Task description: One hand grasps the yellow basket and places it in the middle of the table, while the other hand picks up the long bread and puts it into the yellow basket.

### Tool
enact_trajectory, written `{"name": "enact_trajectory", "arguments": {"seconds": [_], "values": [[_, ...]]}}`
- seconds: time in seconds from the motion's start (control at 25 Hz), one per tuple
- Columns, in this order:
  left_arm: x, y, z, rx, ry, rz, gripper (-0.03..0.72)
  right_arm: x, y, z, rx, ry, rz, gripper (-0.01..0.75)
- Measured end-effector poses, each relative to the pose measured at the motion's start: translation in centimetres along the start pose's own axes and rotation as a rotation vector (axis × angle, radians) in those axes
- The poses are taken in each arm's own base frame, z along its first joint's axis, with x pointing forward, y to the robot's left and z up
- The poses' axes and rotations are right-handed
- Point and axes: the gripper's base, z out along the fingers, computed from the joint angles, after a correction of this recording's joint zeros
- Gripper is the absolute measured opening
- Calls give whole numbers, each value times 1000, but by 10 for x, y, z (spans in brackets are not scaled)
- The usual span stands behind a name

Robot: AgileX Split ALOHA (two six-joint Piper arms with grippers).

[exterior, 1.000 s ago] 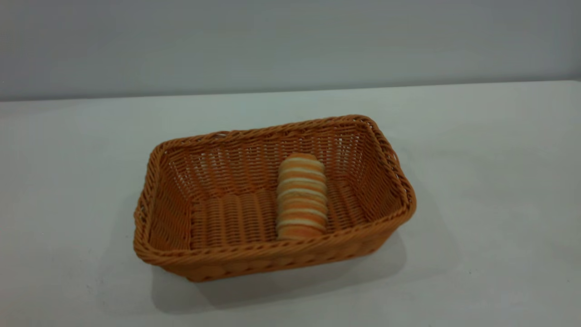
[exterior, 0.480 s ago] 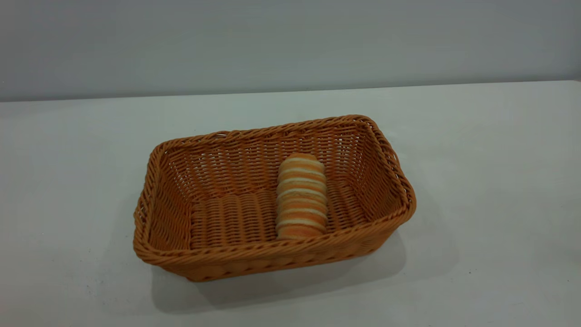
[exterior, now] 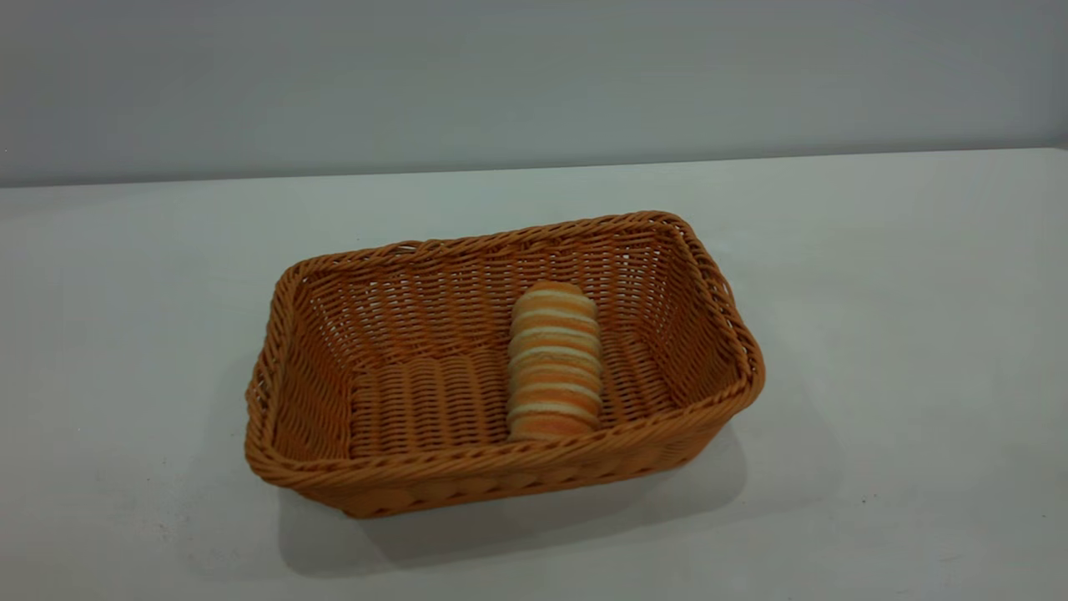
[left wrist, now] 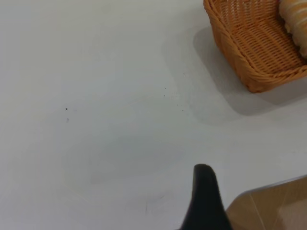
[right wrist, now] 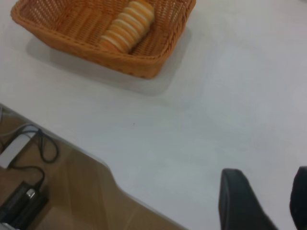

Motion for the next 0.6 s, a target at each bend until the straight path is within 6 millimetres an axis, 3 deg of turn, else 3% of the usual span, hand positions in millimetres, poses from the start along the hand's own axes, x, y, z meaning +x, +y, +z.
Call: {"name": "enact_trajectory", "arguments": {"seconds": [0.28, 0.6], "values": [[0, 0, 0, 0, 0, 0, 581, 15, 1, 13, -3, 35, -1, 306], [0, 0, 0, 0, 0, 0, 581, 12, 2, 15, -13, -2, 7, 306]]}}
